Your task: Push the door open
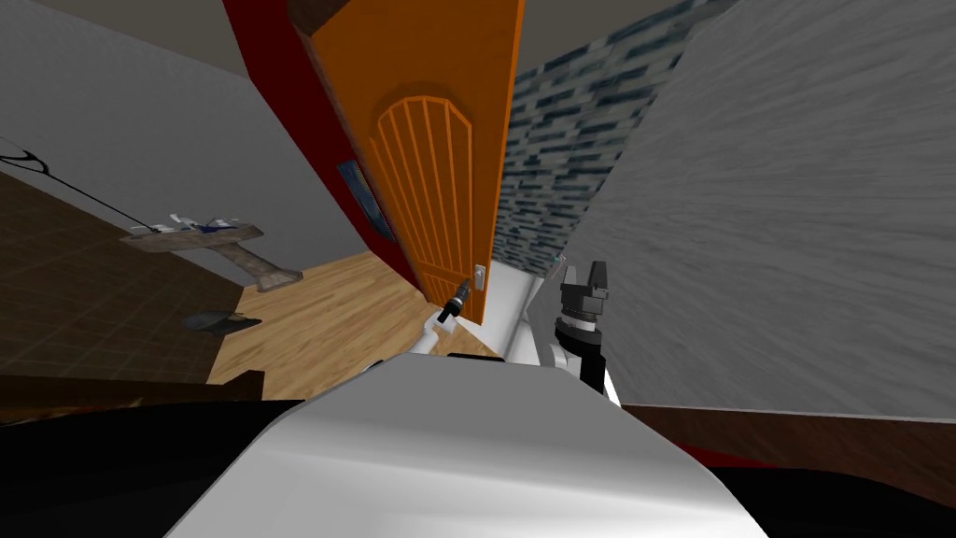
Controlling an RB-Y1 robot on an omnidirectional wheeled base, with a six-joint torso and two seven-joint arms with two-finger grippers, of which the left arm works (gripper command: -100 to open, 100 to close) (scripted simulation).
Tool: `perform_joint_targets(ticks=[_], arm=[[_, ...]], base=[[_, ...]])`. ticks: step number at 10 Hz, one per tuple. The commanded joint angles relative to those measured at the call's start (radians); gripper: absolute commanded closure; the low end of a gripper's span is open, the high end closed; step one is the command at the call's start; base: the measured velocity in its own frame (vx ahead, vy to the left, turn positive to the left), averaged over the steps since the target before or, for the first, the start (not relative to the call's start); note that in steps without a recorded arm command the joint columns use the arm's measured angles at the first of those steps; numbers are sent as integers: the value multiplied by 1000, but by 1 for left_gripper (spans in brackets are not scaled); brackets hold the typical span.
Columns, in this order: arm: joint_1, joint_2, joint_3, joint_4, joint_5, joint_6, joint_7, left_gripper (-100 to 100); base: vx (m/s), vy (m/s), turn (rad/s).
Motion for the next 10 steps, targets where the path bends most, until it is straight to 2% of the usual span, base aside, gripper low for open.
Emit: perform_joint_targets(ticks=[1, 2, 3, 10], arm=[[-2, -7, -5, 0, 2, 7, 5, -100], [-1, -3, -3, 0, 2, 4, 4, -100], [-4, -4, 1, 7, 2, 0, 2, -100], [-15, -14, 22, 32, 1, -18, -8, -100]], base=[[-174, 47, 8], [-78, 22, -3], [132, -46, -34], [182, -69, -24]])
